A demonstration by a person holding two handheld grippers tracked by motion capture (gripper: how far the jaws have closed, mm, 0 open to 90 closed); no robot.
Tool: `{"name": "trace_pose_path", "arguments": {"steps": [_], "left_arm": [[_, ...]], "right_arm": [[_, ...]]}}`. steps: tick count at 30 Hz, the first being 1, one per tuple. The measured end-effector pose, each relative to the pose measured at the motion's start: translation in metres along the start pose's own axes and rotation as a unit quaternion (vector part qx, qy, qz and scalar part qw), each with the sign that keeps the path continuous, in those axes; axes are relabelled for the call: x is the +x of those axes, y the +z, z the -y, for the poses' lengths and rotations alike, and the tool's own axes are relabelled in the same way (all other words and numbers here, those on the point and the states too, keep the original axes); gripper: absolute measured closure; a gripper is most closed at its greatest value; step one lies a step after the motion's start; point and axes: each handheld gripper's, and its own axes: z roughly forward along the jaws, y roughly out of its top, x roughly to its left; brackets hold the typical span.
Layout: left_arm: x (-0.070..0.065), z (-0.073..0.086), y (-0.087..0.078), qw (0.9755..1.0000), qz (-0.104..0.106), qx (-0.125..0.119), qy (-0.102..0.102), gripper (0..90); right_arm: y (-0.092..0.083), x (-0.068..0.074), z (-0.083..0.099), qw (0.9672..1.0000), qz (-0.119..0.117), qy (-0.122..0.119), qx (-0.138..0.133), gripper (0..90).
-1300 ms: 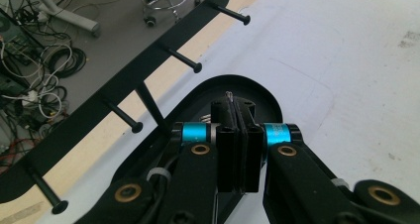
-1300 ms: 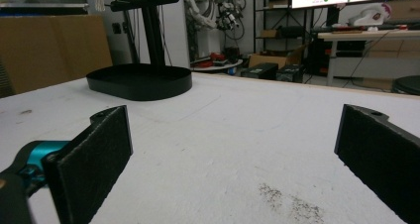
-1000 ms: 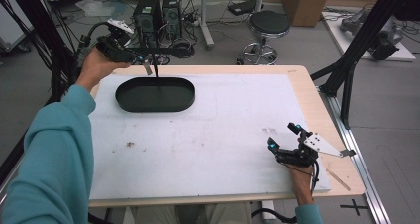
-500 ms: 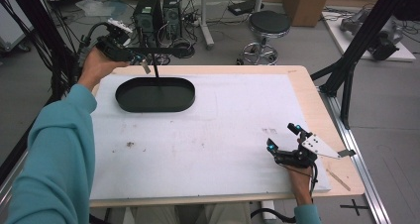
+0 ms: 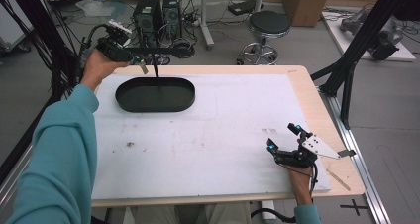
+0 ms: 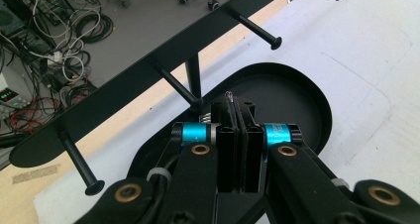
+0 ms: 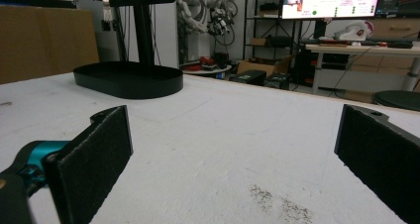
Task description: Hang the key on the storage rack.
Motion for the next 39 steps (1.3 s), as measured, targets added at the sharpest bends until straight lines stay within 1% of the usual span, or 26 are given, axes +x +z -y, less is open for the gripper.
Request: {"name": "trace_pose_path", "arguments": {"steps": [1, 3, 6, 16, 27, 28, 33, 35, 36, 39], "left_arm": [[0.0003, 0.0000, 0.0001, 1.0000, 0.001, 0.000, -0.001, 88.3], [0.0005, -0.0003, 0.0001, 1.0000, -0.006, 0.001, 0.000, 88.3], [0.0012, 0.0000, 0.0005, 0.9999, -0.010, 0.000, -0.001, 88.4], [0.0016, -0.0006, 0.0020, 0.9999, -0.011, 0.001, -0.006, 88.4], [0.0020, -0.0009, 0.0056, 0.9997, -0.021, 0.003, -0.009, 88.3], [0.0022, -0.0008, 0.0059, 0.9998, -0.019, 0.004, -0.010, 88.4], [0.0013, -0.0012, 0.0081, 0.9997, -0.023, 0.005, -0.009, 88.3], [0.0017, -0.0012, 0.0086, 0.9997, -0.021, 0.005, -0.012, 88.3], [0.0015, -0.0011, 0.0091, 0.9996, -0.024, 0.006, -0.012, 88.3], [0.0023, -0.0007, 0.0100, 0.9996, -0.025, 0.006, -0.014, 88.3]], "right_arm": [[0.0001, -0.0001, 0.0000, 1.0000, -0.001, -0.001, -0.001, 0.5], [0.0001, -0.0001, 0.0000, 1.0000, -0.001, -0.002, -0.001, 0.5], [0.0001, 0.0001, 0.0000, 1.0000, -0.001, -0.001, 0.000, 0.5], [0.0001, -0.0002, 0.0000, 1.0000, 0.000, -0.004, -0.001, 0.5], [0.0001, 0.0002, 0.0001, 1.0000, -0.001, -0.001, 0.000, 0.5], [0.0001, 0.0000, 0.0000, 1.0000, 0.000, -0.002, -0.001, 0.5], [0.0002, 0.0000, 0.0001, 1.0000, 0.000, -0.002, -0.001, 0.5], [0.0002, 0.0000, 0.0001, 1.0000, 0.000, -0.003, -0.001, 0.5], [0.0001, 0.0002, 0.0001, 1.0000, 0.000, -0.001, 0.000, 0.5], [0.0002, 0.0000, 0.0001, 1.0000, 0.000, -0.002, -0.002, 0.5]]}}
